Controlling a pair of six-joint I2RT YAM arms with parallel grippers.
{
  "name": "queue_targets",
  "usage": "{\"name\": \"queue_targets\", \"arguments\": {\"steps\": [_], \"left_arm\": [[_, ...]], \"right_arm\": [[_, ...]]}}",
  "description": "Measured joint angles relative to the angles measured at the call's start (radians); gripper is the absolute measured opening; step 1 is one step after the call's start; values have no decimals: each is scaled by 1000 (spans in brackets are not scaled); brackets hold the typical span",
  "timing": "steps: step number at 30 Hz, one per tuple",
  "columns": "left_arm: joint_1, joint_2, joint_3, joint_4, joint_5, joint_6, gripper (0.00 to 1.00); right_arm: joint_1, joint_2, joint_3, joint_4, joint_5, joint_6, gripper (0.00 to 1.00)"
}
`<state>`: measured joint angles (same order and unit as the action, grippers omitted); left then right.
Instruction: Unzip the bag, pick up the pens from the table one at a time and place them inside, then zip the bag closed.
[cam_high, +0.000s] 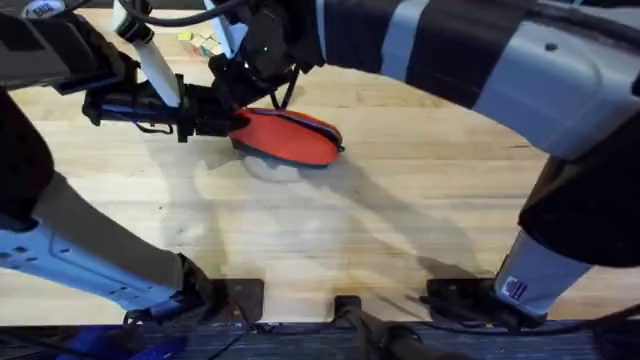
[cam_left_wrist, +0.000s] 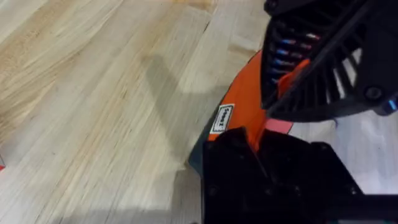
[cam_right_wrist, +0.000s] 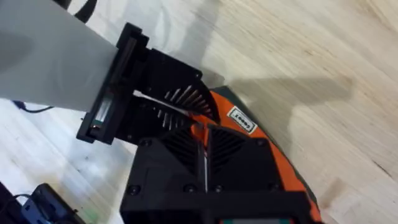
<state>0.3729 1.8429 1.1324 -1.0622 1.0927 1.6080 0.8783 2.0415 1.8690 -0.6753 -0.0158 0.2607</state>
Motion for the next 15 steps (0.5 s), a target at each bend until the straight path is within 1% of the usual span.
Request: {"name": "queue_targets", "arguments": {"steps": [7,15], "left_arm": [[0,0,0,-6,-6,0,44],[-2,0,0,-12,-6,0,43]], "right_arm": [[-18,0,0,-50,4,0,30],[-88,0,0,-192,19,0,32]]}}
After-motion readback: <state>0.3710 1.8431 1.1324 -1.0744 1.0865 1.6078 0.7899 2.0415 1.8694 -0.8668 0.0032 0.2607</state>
